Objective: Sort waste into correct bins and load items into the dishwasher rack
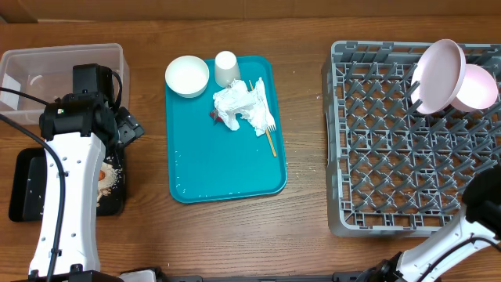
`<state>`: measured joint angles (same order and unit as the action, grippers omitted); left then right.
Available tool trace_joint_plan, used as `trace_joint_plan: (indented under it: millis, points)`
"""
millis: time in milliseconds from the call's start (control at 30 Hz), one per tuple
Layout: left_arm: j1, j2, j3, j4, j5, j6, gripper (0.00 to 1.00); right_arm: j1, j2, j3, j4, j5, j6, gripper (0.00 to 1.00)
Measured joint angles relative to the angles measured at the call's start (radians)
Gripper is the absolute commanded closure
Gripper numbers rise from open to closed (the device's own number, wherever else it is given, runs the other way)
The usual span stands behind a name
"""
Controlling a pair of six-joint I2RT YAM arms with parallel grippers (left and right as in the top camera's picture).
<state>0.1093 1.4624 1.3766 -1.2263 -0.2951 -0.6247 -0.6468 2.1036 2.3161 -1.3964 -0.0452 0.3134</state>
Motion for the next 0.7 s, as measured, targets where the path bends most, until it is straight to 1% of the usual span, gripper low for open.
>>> trace_joint_plan:
  millis: [33, 100, 133, 167, 233, 267, 300, 333, 433, 500, 633, 667, 700]
  points:
    - [0.000, 0.000, 0.000, 0.000, 0.000, 0.000, 0.00, 0.000, -0.016, 0.015, -0.005, 0.000, 0.000, 0.85]
    - [0.000, 0.000, 0.000, 0.000, 0.000, 0.000, 0.00, 0.000, -0.036, 0.021, -0.010, 0.000, 0.002, 0.65]
    - [0.000, 0.000, 0.000, 0.000, 0.000, 0.000, 0.00, 0.000, -0.040, 0.021, -0.013, -0.002, 0.006, 0.47]
    - [0.000, 0.000, 0.000, 0.000, 0.000, 0.000, 0.00, 0.000, -0.040, 0.020, -0.012, -0.005, 0.002, 0.35]
    - [0.000, 0.000, 0.000, 0.000, 0.000, 0.000, 0.00, 0.000, -0.039, 0.002, -0.008, -0.021, -0.005, 0.20]
    - [0.000, 0.000, 0.000, 0.000, 0.000, 0.000, 0.00, 0.000, -0.038, -0.009, -0.009, -0.031, -0.008, 0.15]
    - [0.000, 0.000, 0.000, 0.000, 0.000, 0.000, 0.00, 0.000, -0.038, -0.021, -0.007, -0.037, -0.011, 0.04]
    - [0.000, 0.000, 0.000, 0.000, 0.000, 0.000, 0.00, 0.001, -0.037, -0.032, -0.008, -0.047, -0.015, 0.00]
    - [0.000, 0.000, 0.000, 0.000, 0.000, 0.000, 0.00, 0.002, -0.036, -0.073, -0.003, -0.053, -0.013, 0.00]
    - [0.000, 0.000, 0.000, 0.000, 0.000, 0.000, 0.00, 0.002, -0.035, -0.109, -0.002, -0.043, 0.016, 0.00]
    - [0.000, 0.000, 0.000, 0.000, 0.000, 0.000, 0.00, 0.002, -0.034, -0.195, 0.058, -0.040, 0.060, 0.00]
    - [0.000, 0.000, 0.000, 0.000, 0.000, 0.000, 0.00, 0.002, -0.033, -0.221, 0.083, -0.047, 0.060, 0.10]
    - [0.000, 0.000, 0.000, 0.000, 0.000, 0.000, 0.00, 0.002, -0.032, -0.242, 0.097, -0.049, 0.060, 0.14]
